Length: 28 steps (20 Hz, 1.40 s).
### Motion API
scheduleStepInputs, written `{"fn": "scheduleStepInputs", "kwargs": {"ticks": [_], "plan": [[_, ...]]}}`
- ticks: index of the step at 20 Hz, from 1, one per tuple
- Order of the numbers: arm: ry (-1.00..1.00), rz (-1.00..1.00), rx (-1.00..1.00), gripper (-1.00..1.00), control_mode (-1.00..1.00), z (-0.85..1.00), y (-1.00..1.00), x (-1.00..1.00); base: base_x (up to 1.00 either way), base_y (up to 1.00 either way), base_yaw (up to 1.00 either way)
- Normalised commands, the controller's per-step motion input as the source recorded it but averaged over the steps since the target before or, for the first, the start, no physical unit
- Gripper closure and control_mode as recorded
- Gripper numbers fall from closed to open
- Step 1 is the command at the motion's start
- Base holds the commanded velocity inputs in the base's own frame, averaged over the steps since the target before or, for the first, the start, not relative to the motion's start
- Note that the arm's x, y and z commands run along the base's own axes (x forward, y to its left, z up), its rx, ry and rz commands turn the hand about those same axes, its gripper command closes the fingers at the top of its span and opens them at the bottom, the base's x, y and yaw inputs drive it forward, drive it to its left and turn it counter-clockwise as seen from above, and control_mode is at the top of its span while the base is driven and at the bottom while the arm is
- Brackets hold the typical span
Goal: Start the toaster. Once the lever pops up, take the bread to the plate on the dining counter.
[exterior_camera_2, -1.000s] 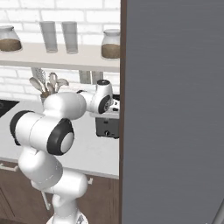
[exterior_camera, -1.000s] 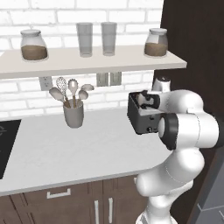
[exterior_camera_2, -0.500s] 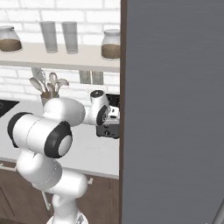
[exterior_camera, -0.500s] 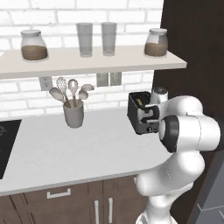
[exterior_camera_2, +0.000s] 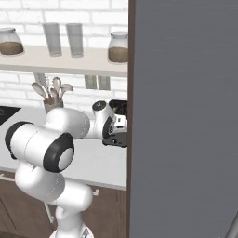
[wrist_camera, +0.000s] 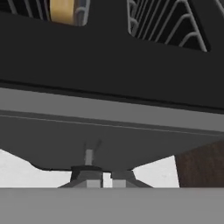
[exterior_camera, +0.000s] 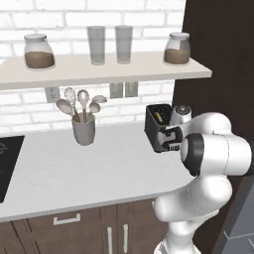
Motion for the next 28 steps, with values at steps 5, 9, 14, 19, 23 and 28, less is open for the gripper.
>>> {"fn": "scheduleStepInputs", "kwargs": {"ticks": [5,9,14,19,23,28], "plan": [[-0.03,0.0,-0.05,1.0,-1.0,-0.99,0.0,-0.63,0.0,0.0,0.0],[-0.09,0.0,0.03,1.0,-1.0,-0.2,-0.01,-0.62,0.0,0.0,0.0],[-0.12,0.01,0.15,1.0,-1.0,0.6,-0.16,-0.55,0.0,0.0,0.0],[-0.05,0.0,0.11,1.0,-1.0,0.92,-0.02,-0.41,0.0,0.0,0.0],[0.0,0.0,0.04,1.0,-1.0,1.0,0.0,-0.26,0.0,0.0,0.0],[-0.01,0.0,0.0,1.0,-1.0,0.73,0.0,-0.13,0.0,0.0,0.0]]}}
